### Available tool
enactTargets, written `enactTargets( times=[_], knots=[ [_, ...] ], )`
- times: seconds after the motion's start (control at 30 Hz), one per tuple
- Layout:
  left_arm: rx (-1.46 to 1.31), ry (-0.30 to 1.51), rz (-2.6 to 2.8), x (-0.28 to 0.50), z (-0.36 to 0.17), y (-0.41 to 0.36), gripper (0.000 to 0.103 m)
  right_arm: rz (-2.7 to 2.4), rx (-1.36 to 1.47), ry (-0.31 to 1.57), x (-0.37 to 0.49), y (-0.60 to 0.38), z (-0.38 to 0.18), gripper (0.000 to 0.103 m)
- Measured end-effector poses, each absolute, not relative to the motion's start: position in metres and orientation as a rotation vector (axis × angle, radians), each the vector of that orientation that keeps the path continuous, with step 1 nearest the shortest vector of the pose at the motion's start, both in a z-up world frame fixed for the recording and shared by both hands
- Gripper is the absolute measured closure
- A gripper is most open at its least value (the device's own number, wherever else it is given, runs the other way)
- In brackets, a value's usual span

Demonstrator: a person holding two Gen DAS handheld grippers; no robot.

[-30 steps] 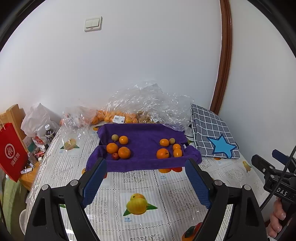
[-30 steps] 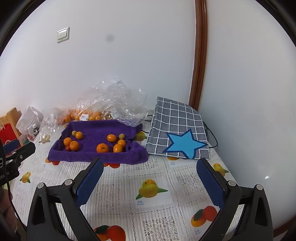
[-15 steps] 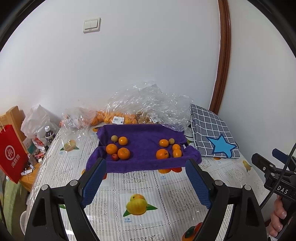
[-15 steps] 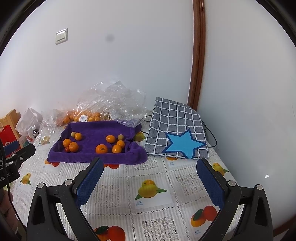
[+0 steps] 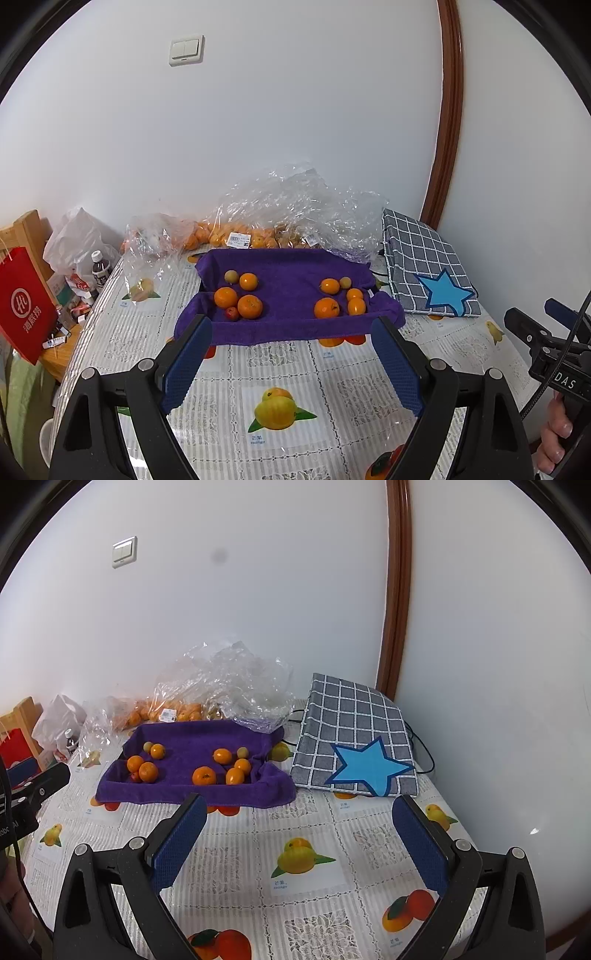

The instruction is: Organize fruits

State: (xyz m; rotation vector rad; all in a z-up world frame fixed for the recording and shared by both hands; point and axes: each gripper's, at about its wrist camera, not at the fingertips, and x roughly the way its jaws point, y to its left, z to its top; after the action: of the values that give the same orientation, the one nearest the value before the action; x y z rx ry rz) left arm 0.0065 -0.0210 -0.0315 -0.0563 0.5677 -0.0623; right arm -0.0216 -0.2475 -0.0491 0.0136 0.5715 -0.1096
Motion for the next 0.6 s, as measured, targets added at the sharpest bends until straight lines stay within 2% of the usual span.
enactTargets(
  times=[0.6],
  knots=[
    [-0.056, 0.572, -0.054, 0.0070, -0.0306, -0.0189, 0.015, -0.105, 0.011, 0.580, -0.0200, -0.2483, -0.0499, 0.004]
  ],
)
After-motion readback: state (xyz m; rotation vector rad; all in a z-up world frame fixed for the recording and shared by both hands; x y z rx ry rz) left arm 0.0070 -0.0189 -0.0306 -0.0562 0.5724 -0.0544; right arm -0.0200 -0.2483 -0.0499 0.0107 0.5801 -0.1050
